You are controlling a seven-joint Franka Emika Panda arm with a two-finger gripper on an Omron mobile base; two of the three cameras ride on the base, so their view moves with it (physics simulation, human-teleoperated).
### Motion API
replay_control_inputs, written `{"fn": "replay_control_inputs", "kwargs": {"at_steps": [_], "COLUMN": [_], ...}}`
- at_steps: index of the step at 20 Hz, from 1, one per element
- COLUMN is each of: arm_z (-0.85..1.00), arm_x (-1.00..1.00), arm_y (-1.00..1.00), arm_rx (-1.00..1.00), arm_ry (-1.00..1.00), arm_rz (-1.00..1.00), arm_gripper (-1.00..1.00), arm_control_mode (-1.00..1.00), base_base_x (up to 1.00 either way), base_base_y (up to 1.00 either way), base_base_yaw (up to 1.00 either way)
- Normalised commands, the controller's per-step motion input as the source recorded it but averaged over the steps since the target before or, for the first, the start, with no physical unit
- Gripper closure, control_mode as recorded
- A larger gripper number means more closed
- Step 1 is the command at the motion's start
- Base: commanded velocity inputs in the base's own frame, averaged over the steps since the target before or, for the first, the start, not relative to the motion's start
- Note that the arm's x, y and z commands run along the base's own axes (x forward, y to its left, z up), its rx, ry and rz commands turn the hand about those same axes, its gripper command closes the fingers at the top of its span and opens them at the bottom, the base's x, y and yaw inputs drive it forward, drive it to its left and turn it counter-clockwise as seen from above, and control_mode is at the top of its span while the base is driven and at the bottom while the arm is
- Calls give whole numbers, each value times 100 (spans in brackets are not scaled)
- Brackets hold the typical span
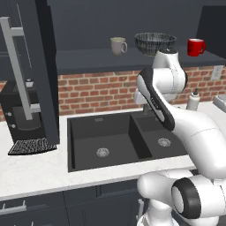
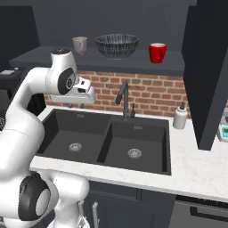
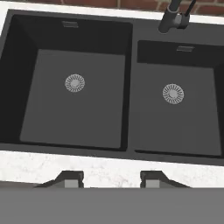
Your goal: Gather all objects into one cabinet and sort the glasses and bowls to opposite sides.
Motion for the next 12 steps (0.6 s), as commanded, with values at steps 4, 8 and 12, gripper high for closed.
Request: {"fn": "replay_control_inputs", "kwargs": {"at_steps": [4,8,12], "arm_z": [0,13,41], "arm_x": [-20,-71,-97], "arm_y": [0,0,0], "arm_rx": [0,-2,-3], "arm_ry": [-2,-24,-44], "arm_rz": [0,0,3], "arm_gripper": [-100,-100,-100], "arm_control_mode": [-100,-100,-100], "base_base_x": [0,0,0], "base_base_y": [0,0,0], "base_base_yaw": [0,0,0]}}
